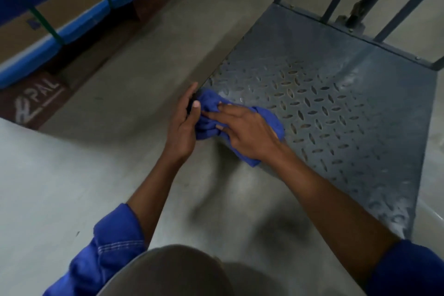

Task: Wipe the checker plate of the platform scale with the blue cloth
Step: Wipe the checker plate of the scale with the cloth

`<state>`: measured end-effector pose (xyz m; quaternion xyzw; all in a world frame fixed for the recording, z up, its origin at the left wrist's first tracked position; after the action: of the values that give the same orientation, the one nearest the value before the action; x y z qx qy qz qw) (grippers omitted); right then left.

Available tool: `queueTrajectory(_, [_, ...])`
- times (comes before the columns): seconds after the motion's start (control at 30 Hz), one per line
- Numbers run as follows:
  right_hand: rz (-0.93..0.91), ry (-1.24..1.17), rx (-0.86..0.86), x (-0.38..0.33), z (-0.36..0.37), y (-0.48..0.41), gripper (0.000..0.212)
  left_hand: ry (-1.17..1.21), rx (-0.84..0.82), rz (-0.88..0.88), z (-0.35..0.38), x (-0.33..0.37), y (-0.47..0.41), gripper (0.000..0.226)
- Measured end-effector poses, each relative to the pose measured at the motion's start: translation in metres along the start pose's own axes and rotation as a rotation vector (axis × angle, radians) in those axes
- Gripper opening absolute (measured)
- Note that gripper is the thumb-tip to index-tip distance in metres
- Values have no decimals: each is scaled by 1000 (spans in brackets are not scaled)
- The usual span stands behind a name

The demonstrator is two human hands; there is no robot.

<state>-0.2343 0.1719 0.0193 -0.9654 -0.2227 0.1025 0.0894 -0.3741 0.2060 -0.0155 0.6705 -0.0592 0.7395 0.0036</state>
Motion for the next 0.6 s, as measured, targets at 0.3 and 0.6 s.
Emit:
queueTrajectory(0.3, [19, -9, 24, -14, 1, 59, 36, -421, -100, 156, 31, 3, 42, 51])
queueTrajectory(0.6, [878, -2, 424, 121, -114, 274, 41, -769, -872, 436, 180, 31, 62, 65])
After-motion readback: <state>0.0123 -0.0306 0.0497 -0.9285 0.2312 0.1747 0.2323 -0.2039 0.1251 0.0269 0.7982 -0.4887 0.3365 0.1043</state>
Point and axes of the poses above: each hand's wrist, its own y-axis away from the middle knuckle, its own z-axis out of the palm, x = y × z, the point moved 9 cm from there along -y, towards the middle knuckle, and after that the axes turned 14 degrees about y, right-handed, at the moved point
